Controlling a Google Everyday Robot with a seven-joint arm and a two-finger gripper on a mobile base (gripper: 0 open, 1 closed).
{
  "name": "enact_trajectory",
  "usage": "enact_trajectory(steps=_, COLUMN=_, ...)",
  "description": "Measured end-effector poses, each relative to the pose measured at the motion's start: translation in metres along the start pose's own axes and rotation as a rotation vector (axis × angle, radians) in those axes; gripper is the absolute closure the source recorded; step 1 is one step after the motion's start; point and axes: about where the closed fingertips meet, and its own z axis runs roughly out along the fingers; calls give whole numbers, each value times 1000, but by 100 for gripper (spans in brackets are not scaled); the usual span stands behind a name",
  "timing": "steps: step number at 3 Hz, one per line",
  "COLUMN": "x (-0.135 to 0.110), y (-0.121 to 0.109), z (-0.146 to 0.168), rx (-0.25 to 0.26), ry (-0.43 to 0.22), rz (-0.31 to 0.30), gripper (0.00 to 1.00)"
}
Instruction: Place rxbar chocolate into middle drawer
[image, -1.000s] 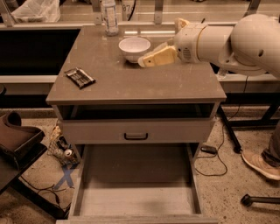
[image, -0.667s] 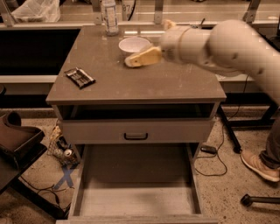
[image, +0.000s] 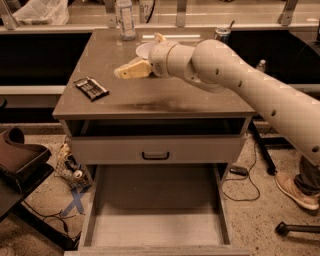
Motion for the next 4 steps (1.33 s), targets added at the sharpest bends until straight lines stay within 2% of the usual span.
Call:
enact_trajectory(steps=2, x=3, y=58, z=27, rx=-117, ry=15, rz=67, gripper=0)
enact_trajectory(steps=3, x=16, y=82, z=38, rx=-122, ry=45, rz=107, gripper=0)
enact_trajectory(steps=4, x=26, y=96, z=59, rx=-91, ry=74, rz=153, gripper=0)
